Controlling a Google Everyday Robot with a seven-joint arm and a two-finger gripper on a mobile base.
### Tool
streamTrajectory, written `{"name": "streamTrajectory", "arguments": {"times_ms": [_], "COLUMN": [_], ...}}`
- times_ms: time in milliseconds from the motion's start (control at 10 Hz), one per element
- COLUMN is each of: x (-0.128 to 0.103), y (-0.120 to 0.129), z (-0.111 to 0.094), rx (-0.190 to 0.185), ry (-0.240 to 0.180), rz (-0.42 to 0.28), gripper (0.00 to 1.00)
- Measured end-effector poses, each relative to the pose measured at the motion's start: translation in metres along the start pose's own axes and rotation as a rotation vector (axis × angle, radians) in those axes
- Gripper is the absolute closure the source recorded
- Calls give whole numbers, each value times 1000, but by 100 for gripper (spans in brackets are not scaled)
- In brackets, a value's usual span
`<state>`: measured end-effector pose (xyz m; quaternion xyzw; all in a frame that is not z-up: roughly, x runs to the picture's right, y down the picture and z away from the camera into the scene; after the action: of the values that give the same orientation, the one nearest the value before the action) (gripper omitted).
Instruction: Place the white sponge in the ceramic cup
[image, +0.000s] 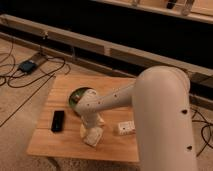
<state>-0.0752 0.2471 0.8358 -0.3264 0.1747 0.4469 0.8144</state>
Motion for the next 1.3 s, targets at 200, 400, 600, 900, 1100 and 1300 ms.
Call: {"name": "streamTrajectory", "arguments": {"times_ms": [200,400,600,900,1100,1300], "x": [-4,-5,3,5,-6,-25], "y": [-3,-4,-10,-10,-13,-28], "z": [-9,-22,-31,-42,-56,-77], "rx": [1,-1,-1,-9,-25,-24], "ry": [-14,-23,-8,6,-16,-62], "rz": [11,32,63,64,54,44], "gripper": [74,92,100,100,100,100]}}
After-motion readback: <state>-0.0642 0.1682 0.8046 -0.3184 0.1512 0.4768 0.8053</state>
